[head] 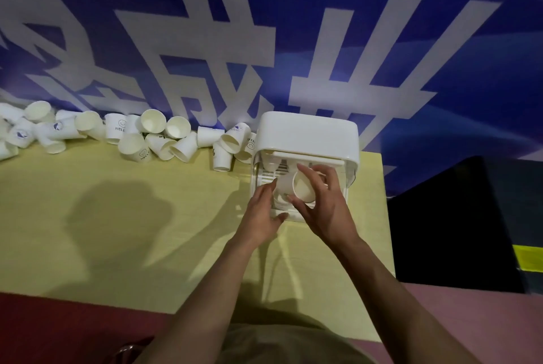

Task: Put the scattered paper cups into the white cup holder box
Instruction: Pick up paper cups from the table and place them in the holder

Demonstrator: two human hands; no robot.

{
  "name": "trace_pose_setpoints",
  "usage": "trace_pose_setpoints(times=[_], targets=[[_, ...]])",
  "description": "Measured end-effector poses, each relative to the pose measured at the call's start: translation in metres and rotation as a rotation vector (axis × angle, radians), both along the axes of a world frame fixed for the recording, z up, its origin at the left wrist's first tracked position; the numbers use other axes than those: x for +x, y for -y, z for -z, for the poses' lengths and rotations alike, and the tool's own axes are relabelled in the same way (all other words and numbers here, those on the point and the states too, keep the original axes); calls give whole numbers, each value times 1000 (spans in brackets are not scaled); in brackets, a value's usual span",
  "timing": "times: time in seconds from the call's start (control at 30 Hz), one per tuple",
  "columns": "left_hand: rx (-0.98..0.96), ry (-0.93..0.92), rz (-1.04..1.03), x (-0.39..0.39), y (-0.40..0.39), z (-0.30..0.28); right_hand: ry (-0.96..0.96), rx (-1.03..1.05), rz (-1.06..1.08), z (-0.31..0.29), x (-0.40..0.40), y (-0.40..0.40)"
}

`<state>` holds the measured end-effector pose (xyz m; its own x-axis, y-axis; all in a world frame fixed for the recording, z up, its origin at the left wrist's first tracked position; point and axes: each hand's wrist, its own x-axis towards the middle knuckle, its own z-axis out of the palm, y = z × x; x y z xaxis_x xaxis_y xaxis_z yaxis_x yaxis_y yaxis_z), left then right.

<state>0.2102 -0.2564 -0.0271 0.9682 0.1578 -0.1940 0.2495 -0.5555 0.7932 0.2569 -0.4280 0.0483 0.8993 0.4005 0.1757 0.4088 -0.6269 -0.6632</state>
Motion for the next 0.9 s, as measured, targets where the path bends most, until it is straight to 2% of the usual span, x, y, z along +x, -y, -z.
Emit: trace_pose_setpoints(times=[0.23,0.4,0.57,0.73,0.9], targets=[[-106,-15,-6,-12,-3,-4,-93,-147,-57,28,6,-11],[-136,-70,-31,-18,-9,-6,-176,-204,-156,54,16,-26],[-166,-123,-38,-22,-15,-9,-255,-214,-150,66,20,-24],[-205,-137,-16,-19,-13,-8,-251,-99,-197,76,14,-10],[-209,-141,-20,-18,-10,-8,-293,10,-149,79,2,-2]])
